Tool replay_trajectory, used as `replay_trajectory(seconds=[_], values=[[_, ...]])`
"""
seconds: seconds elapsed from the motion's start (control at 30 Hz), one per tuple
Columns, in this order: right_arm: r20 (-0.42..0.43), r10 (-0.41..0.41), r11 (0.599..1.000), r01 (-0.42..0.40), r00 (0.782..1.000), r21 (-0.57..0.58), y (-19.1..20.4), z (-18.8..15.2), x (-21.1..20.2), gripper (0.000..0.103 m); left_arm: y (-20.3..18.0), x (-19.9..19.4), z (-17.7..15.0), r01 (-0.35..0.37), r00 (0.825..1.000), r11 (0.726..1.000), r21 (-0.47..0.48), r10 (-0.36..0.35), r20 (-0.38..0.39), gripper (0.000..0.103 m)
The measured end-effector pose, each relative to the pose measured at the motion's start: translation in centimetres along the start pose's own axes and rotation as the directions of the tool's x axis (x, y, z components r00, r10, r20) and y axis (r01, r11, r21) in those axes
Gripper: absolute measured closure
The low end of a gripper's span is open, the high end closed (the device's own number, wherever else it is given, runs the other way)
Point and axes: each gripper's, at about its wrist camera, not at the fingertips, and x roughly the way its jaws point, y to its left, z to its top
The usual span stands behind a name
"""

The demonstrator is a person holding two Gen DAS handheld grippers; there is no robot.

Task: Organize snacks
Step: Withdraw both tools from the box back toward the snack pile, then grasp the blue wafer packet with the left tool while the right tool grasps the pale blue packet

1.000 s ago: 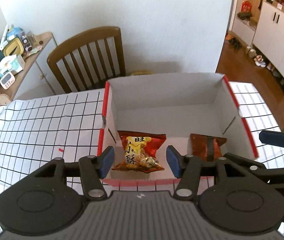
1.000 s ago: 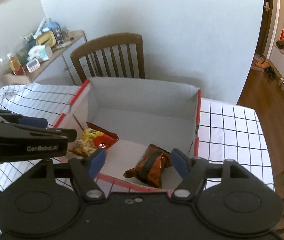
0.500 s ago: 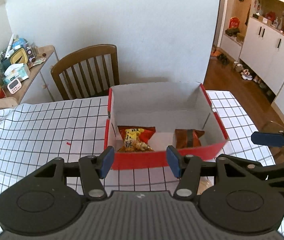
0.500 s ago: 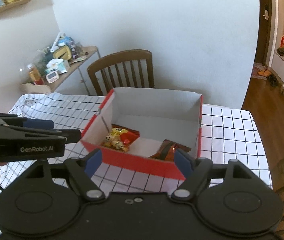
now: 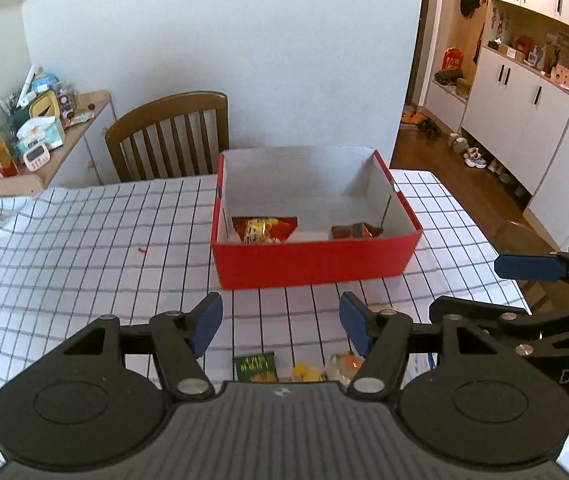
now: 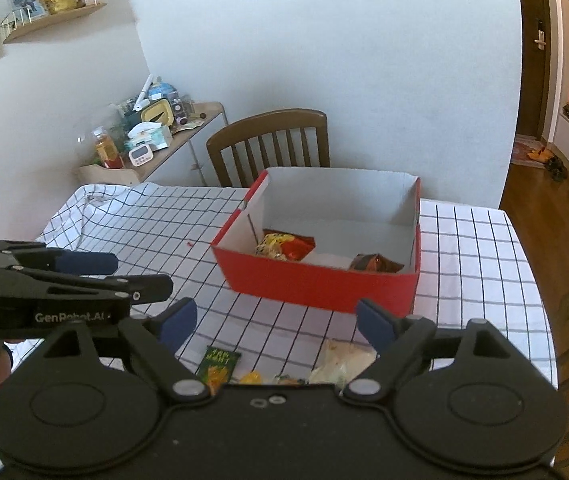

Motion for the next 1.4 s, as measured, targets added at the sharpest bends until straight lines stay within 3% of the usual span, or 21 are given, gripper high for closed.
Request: replay_trajectory(seconds=[0.23,0.3,0.77,0.9,1.07,1.4], values=[[0.008,0.014,1.0,-0.014,1.0,0.003,1.4,-3.0,-1.1,0.006,1.4,-1.1,-3.6,0.004,1.0,1.0,-0.027,-0.004,-0.013,0.031],[0.014,0.019,1.0,-0.019,1.0,-0.009,1.8,-4.0,-1.2,0.002,1.9,-1.1,-4.7,0.01,1.0,0.999,-0.043,-0.011,-0.019,0.024],[-0.079,0.007,1.0,-0.008,0.997,-0.01,2.5,-9.9,1.4,0.0,5.8,2.1,-10.2,-0.013,0.989,0.988,-0.153,-0.01,-0.145,0.024],[-0.137,0.014,1.0,-0.015,0.99,-0.007,2.8,-11.6,3.1,0.001,6.4,3.8,-10.9,-0.036,0.974,0.991,-0.129,0.006,-0.225,0.024],[-0.202,0.01,1.0,-0.014,0.979,-0.022,2.7,-13.3,5.3,0.004,6.9,6.6,-11.9,-0.059,0.961,0.996,-0.068,0.039,-0.274,0.024],[-0.29,-0.005,0.997,-0.019,0.957,-0.08,2.9,-14.8,9.5,0.016,8.2,11.9,-12.4,-0.054,0.936,0.995,-0.083,0.021,-0.352,0.024]])
